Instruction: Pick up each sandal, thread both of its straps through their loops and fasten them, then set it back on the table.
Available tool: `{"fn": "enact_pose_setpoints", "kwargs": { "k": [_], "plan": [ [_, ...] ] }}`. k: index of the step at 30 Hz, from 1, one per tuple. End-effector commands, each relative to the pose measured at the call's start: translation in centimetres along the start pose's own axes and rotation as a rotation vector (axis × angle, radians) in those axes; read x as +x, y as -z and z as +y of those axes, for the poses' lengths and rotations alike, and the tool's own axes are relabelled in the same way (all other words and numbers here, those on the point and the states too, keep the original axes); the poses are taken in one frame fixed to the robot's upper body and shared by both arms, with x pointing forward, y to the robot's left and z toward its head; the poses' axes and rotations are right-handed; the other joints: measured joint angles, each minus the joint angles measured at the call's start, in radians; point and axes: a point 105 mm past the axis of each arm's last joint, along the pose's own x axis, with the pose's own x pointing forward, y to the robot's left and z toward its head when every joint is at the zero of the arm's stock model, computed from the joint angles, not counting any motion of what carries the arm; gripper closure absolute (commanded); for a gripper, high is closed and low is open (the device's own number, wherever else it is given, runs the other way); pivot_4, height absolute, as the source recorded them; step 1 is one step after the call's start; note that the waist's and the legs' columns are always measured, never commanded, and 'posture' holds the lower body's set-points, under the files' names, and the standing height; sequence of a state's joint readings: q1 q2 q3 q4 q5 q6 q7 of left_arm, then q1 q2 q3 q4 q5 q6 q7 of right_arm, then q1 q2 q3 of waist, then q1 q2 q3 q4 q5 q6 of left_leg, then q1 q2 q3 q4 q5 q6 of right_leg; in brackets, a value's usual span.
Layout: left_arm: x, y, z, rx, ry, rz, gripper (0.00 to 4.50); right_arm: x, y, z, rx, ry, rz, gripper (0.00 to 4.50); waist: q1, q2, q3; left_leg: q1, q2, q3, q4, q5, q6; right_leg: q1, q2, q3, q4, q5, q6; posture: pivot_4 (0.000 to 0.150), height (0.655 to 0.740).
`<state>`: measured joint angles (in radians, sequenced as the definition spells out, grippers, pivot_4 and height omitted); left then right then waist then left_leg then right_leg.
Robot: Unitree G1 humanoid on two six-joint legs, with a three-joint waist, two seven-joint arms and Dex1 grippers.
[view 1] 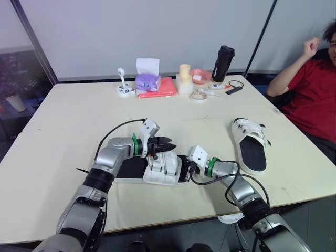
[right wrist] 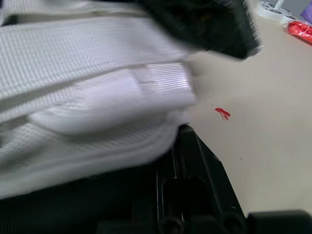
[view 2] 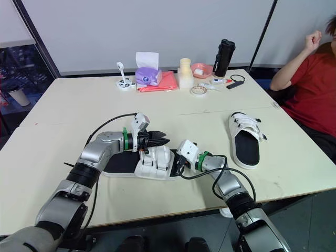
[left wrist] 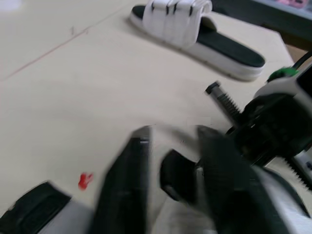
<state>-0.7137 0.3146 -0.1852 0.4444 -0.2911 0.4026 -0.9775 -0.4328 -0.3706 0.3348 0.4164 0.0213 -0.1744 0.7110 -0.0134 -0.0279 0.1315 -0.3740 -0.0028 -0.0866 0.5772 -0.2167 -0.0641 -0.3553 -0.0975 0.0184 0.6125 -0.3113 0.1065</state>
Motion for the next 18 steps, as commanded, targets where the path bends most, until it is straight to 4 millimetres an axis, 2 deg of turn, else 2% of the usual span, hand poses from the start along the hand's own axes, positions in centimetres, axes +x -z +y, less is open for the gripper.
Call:
{"fn": "enact_pose_setpoints", "kwargs": {
  "k": [1, 2, 3, 5, 7, 11, 14, 18],
  "plan": [
    [0.3, -0.1, -0.2, 0.04, 0.011, 0.009, 0.93, -2.8, 10.3, 5.1, 0.174, -0.091, 0.402, 4.5, 0.0, -0.001, 0.0, 0.0, 0.0, 0.0, 0.0, 0.0, 0.0, 0.0, 0.0, 0.0, 0.0, 0.0, 0.0, 0.15, 0.74],
    [0.3, 0.0, -0.2, 0.046, 0.008, 0.011, 0.38, -2.8, 10.3, 5.1, 0.175, -0.09, 0.402, 4.5, 0.0, 0.0, 0.0, 0.0, 0.0, 0.0, 0.0, 0.0, 0.0, 0.0, 0.0, 0.0, 0.0, 0.0, 0.0, 0.15, 0.74],
    [0.2, 0.0, 0.0, 0.062, -0.001, 0.016, 0.07, -2.8, 10.3, 5.1, 0.175, -0.091, 0.402, 4.5, 0.0, 0.0, 0.0, 0.0, 0.0, 0.0, 0.0, 0.0, 0.0, 0.0, 0.0, 0.0, 0.0, 0.0, 0.0, 0.15, 0.74],
    [0.0, -0.2, 0.4, 0.092, -0.025, 0.013, 0.07, -2.8, 10.3, 5.1, 0.175, -0.092, 0.402, 4.5, 0.0, 0.0, 0.0, 0.0, 0.0, -0.001, 0.0, 0.0, 0.0, 0.0, 0.0, 0.0, 0.0, 0.0, 0.0, 0.15, 0.74],
    [-0.4, -1.2, 0.8, 0.085, -0.043, -0.028, 0.07, -2.8, 10.2, 4.9, 0.171, -0.089, 0.397, 4.5, 0.0, 0.0, 0.0, 0.0, 0.0, -0.001, 0.0, 0.0, 0.0, 0.0, 0.0, 0.0, 0.0, 0.0, 0.0, 0.15, 0.74],
    [-1.5, -4.9, 1.3, -0.007, -0.063, -0.199, 0.07, -2.6, 8.9, 3.2, 0.18, -0.013, 0.328, 4.5, 0.0, -0.001, 0.003, 0.0, 0.0, -0.001, 0.0, 0.0, 0.0, 0.0, 0.0, 0.0, 0.0, 0.0, 0.0, 0.15, 0.74],
    [-3.4, -6.7, 0.9, -0.101, -0.045, -0.306, 0.07, -2.8, 6.6, 1.5, 0.233, 0.063, 0.218, 4.5, 0.0, 0.0, 0.012, -0.001, 0.0, -0.001, 0.0, 0.0, 0.0, -0.001, 0.0, 0.0, 0.0, 0.0, 0.0, 0.15, 0.74],
    [-6.5, -6.0, -0.5, -0.205, -0.017, -0.304, 0.07, -4.1, 3.2, -0.3, 0.266, 0.127, 0.098, 4.5, 0.004, 0.008, 0.021, -0.012, -0.002, -0.001, 0.0, 0.002, 0.002, -0.006, 0.001, -0.001, 0.0, 0.002, 0.001, 0.15, 0.74]
  ]
}}
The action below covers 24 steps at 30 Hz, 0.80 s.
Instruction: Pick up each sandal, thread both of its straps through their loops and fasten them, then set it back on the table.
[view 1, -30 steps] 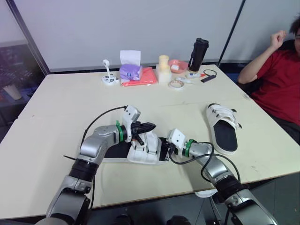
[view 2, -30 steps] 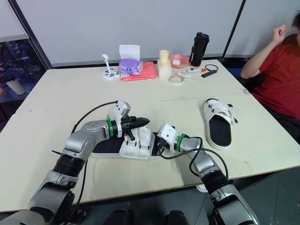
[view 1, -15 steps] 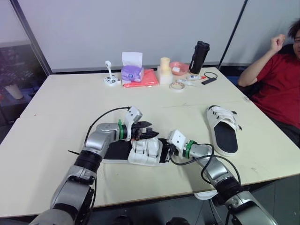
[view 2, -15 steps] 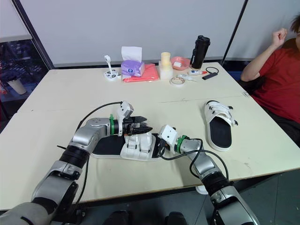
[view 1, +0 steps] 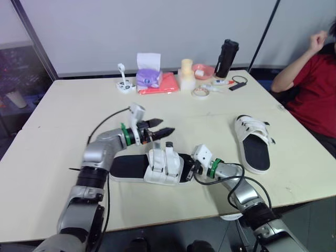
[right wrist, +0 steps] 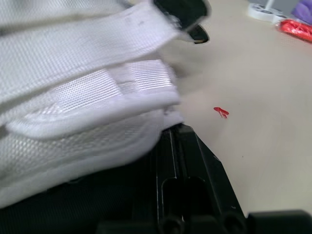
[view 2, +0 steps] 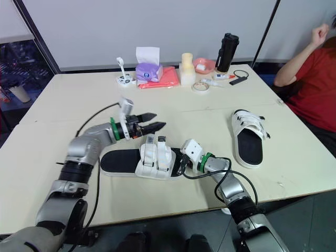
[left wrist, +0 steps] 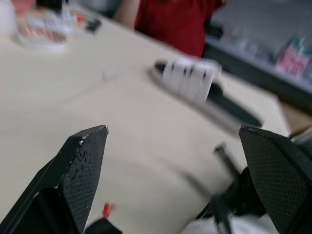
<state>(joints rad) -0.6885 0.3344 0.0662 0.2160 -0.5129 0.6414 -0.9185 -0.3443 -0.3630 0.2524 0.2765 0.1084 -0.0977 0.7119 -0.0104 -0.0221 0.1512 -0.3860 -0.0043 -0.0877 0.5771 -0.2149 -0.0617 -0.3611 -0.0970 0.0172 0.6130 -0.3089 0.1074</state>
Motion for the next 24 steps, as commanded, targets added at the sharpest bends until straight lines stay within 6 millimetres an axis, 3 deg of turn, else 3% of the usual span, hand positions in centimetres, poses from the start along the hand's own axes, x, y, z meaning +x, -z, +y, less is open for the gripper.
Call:
{"fn": "enact_pose_setpoints", "kwargs": {
  "k": [1, 2, 7, 12, 17, 24],
  "plan": [
    [-2.9, -0.3, -1.3, -0.072, 0.019, 0.0, 0.07, -3.2, 3.3, -0.8, 0.147, 0.076, 0.163, 4.5, 0.001, 0.005, 0.004, -0.006, -0.001, 0.0, 0.0, 0.001, 0.0, -0.005, 0.0, 0.0, 0.001, 0.002, 0.005, 0.15, 0.74],
    [-4.1, 0.3, -1.7, -0.089, 0.02, 0.033, 0.07, -3.6, 2.4, -1.1, 0.142, 0.086, 0.147, 4.5, 0.004, 0.007, 0.005, -0.013, -0.002, 0.0, 0.0, 0.001, -0.002, -0.011, 0.0, 0.001, 0.002, 0.006, 0.012, 0.15, 0.74],
    [-8.7, 2.2, -3.7, -0.175, 0.028, 0.152, 0.07, -5.7, -0.7, -2.3, 0.112, 0.118, 0.114, 4.5, 0.021, 0.004, 0.024, -0.032, -0.007, 0.0, 0.002, 0.004, -0.007, -0.029, -0.001, 0.001, 0.001, 0.007, 0.014, 0.15, 0.74],
    [-11.4, 3.6, -5.4, -0.239, 0.047, 0.246, 0.07, -7.5, -3.0, -3.2, 0.062, 0.12, 0.114, 4.5, 0.022, 0.008, 0.043, -0.04, -0.007, 0.001, 0.003, 0.004, -0.007, -0.037, 0.0, -0.001, 0.003, 0.007, 0.013, 0.15, 0.74],
    [-11.4, 4.2, -6.3, -0.256, 0.081, 0.272, 0.07, -8.9, -5.7, -3.2, 0.056, 0.071, 0.078, 4.5, 0.02, 0.008, 0.049, -0.041, -0.007, 0.002, 0.003, 0.004, -0.007, -0.037, 0.0, -0.002, 0.002, 0.007, 0.013, 0.15, 0.74],
    [-8.8, 5.4, -5.8, -0.245, 0.095, 0.259, 0.07, -10.5, -9.7, -1.1, 0.125, -0.072, 0.028, 4.5, 0.023, 0.007, 0.05, -0.041, -0.007, 0.002, 0.004, 0.004, -0.006, -0.036, 0.0, -0.002, 0.003, 0.007, 0.013, 0.15, 0.74]
  ]
}}
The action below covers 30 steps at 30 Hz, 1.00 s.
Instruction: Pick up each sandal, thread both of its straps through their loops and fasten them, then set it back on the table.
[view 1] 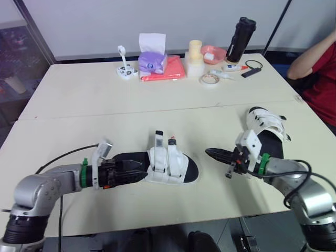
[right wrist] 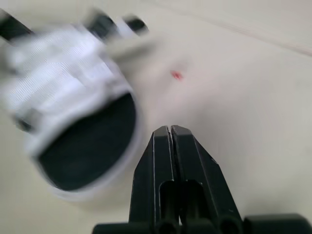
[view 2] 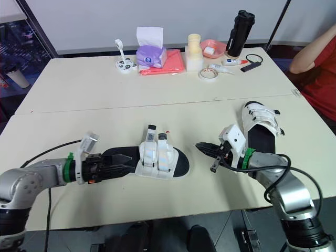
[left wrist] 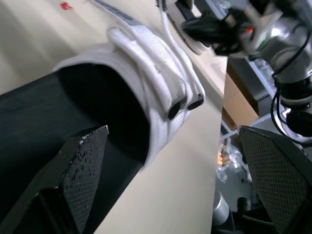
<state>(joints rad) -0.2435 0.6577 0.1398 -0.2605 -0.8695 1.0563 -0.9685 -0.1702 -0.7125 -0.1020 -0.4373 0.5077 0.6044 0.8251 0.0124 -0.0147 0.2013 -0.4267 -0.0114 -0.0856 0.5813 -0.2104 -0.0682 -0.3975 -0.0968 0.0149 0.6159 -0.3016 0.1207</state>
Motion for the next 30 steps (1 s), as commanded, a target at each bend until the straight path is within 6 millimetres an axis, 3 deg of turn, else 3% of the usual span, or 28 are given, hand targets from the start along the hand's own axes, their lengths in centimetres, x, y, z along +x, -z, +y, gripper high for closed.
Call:
{"fn": "enact_pose_setpoints", "kwargs": {
  "k": [1, 7, 11, 14, 21, 25, 30],
  "plan": [
    [1.0, -0.2, 0.6, 0.035, -0.002, -0.007, 0.07, -0.9, -2.1, 1.6, -0.006, -0.075, -0.024, 4.5, -0.001, 0.0, 0.0, 0.0, 0.0, 0.0, 0.001, 0.0, 0.0, 0.0, 0.0, 0.0, 0.0, 0.0, 0.0, 0.15, 0.74],
    [3.4, -0.2, 2.0, 0.031, 0.035, -0.016, 0.07, -1.9, -3.2, 2.5, -0.007, -0.092, 0.002, 4.5, -0.001, 0.0, 0.0, 0.0, 0.0, 0.0, 0.008, -0.001, 0.002, 0.001, 0.001, 0.0, 0.004, 0.0, 0.0, 0.15, 0.74],
    [5.4, -0.9, 1.6, -0.018, 0.124, -0.059, 0.07, -2.0, -3.1, 2.6, -0.001, -0.081, 0.013, 4.5, 0.001, 0.0, 0.0, 0.0, 0.0, 0.0, 0.014, -0.001, 0.003, 0.005, 0.001, 0.0, 0.005, 0.002, 0.003, 0.15, 0.74],
    [6.7, -1.1, 1.2, -0.041, 0.169, -0.072, 0.88, -2.3, -2.8, 2.7, 0.005, -0.078, 0.035, 4.5, 0.003, 0.0, 0.0, 0.0, -0.001, -0.001, 0.016, -0.002, 0.003, 0.006, 0.001, 0.0, 0.005, 0.002, 0.004, 0.15, 0.74],
    [7.6, -0.7, 0.2, -0.061, 0.217, -0.057, 4.47, -2.7, -2.4, 3.0, 0.015, -0.078, 0.053, 4.5, -0.006, 0.0, 0.0, 0.0, -0.002, 0.0, 0.016, -0.002, 0.004, 0.002, 0.0, 0.001, 0.013, 0.003, 0.006, 0.15, 0.74],
    [8.3, -1.8, -0.6, -0.058, 0.246, -0.101, 4.47, -2.7, -2.2, 2.5, 0.026, -0.055, 0.043, 4.5, -0.003, 0.0, 0.0, 0.001, -0.002, 0.0, 0.019, -0.002, 0.004, 0.004, 0.0, 0.001, 0.015, 0.003, 0.006, 0.15, 0.74],
    [11.2, -7.2, -1.2, -0.04, 0.194, -0.332, 4.47, -2.3, -2.6, -0.3, 0.049, 0.093, -0.038, 4.5, 0.004, -0.001, 0.0, -0.001, -0.003, -0.002, 0.033, -0.003, 0.006, 0.009, 0.0, 0.001, 0.016, 0.004, 0.008, 0.15, 0.74]
  ]
}}
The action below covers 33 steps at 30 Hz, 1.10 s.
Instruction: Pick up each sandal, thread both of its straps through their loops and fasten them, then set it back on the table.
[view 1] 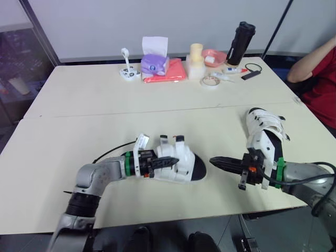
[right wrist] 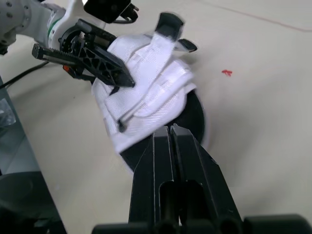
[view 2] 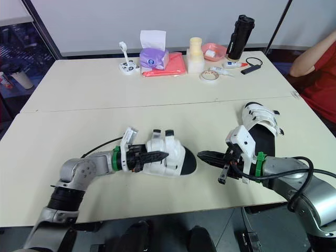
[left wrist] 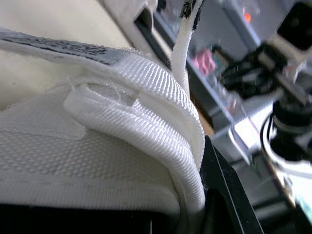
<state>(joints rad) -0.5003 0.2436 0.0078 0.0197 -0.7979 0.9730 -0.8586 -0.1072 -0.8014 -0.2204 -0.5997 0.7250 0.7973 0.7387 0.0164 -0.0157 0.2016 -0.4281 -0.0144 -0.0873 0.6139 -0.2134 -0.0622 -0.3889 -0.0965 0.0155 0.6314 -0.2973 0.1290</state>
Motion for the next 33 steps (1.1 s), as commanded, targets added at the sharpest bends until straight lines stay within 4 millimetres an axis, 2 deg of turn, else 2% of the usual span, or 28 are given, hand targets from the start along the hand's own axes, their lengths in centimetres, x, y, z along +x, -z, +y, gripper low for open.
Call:
{"fn": "enact_pose_setpoints", "kwargs": {
  "k": [1, 3, 5, 7, 9, 15, 20, 27, 29, 30, 33],
  "plan": [
    [3.0, -5.1, -1.2, 0.078, -0.013, -0.202, 4.47, -0.1, -1.5, -2.3, -0.03, 0.127, -0.088, 4.5, 0.001, 0.0, 0.0, 0.0, -0.001, 0.0, 0.001, 0.0, 0.0, 0.0, -0.001, 0.0, 0.0, 0.001, 0.001, 0.15, 0.74],
    [4.7, -6.9, -0.4, 0.097, -0.1, -0.299, 4.47, 0.3, -1.9, -3.0, -0.03, 0.165, -0.118, 4.5, -0.002, -0.001, 0.0, 0.0, -0.002, 0.0, 0.003, 0.0, 0.0, 0.001, -0.001, 0.001, 0.0, 0.002, 0.002, 0.15, 0.74],
    [5.8, -8.9, 1.4, 0.089, -0.256, -0.423, 4.47, 0.7, -2.5, -3.4, -0.026, 0.181, -0.15, 4.5, -0.005, -0.001, 0.0, 0.0, -0.002, 0.0, 0.003, 0.0, 0.001, 0.001, -0.001, 0.002, 0.0, 0.002, 0.003, 0.15, 0.74],
    [6.0, -10.8, 3.6, 0.036, -0.447, -0.58, 4.47, 1.0, -3.0, -3.5, -0.02, 0.189, -0.177, 4.5, -0.006, -0.001, 0.0, 0.001, -0.002, 0.0, 0.002, 0.0, 0.001, 0.0, -0.001, 0.002, 0.001, 0.002, 0.003, 0.15, 0.74],
    [6.2, -11.3, 4.9, -0.031, -0.586, -0.692, 4.47, 1.1, -3.3, -3.6, -0.019, 0.199, -0.189, 4.5, -0.011, -0.001, 0.0, 0.001, -0.002, 0.001, 0.001, 0.0, 0.001, -0.002, -0.001, 0.003, 0.001, 0.002, 0.003, 0.15, 0.74],
    [7.0, -10.4, 6.7, -0.22, -0.808, -0.86, 4.47, 1.0, -3.4, -3.8, -0.021, 0.23, -0.192, 4.5, 0.003, -0.001, 0.0, -0.002, -0.002, 0.003, 0.0, 0.001, -0.001, -0.005, -0.001, 0.004, 0.001, 0.002, 0.004, 0.15, 0.74],
    [8.3, -9.1, 7.2, -0.292, -0.831, -0.859, 4.47, 1.0, -3.5, -3.7, -0.024, 0.246, -0.194, 4.5, 0.026, -0.001, 0.0, -0.004, -0.004, 0.002, 0.008, 0.0, 0.001, -0.003, -0.001, 0.004, 0.001, 0.003, 0.005, 0.15, 0.74],
    [7.5, -7.3, 9.1, -0.332, -0.917, -0.821, 4.47, 1.0, -2.6, -3.6, 0.0, 0.254, -0.186, 4.5, 0.023, -0.001, 0.0, -0.004, -0.004, 0.002, 0.013, -0.001, 0.002, -0.001, -0.001, 0.004, 0.003, 0.004, 0.007, 0.15, 0.74],
    [7.5, -7.1, 9.1, -0.336, -0.926, -0.811, 3.58, 1.1, -2.4, -3.8, 0.001, 0.251, -0.181, 4.5, 0.023, -0.001, 0.0, -0.004, -0.004, 0.002, 0.014, -0.001, 0.002, -0.001, -0.001, 0.004, 0.004, 0.004, 0.007, 0.15, 0.74],
    [7.5, -7.0, 9.1, -0.341, -0.925, -0.808, 3.28, 1.1, -2.4, -3.8, 0.0, 0.25, -0.179, 4.5, 0.022, -0.001, 0.0, -0.004, -0.004, 0.002, 0.014, -0.001, 0.002, -0.001, -0.001, 0.004, 0.004, 0.004, 0.007, 0.15, 0.74],
    [7.4, -6.9, 9.0, -0.331, -0.923, -0.792, 1.74, 1.2, -2.2, -4.0, -0.003, 0.243, -0.174, 4.5, 0.022, -0.001, 0.0, -0.004, -0.004, 0.002, 0.015, -0.001, 0.002, -0.001, -0.001, 0.004, 0.005, 0.004, 0.007, 0.15, 0.74]
  ]
}}
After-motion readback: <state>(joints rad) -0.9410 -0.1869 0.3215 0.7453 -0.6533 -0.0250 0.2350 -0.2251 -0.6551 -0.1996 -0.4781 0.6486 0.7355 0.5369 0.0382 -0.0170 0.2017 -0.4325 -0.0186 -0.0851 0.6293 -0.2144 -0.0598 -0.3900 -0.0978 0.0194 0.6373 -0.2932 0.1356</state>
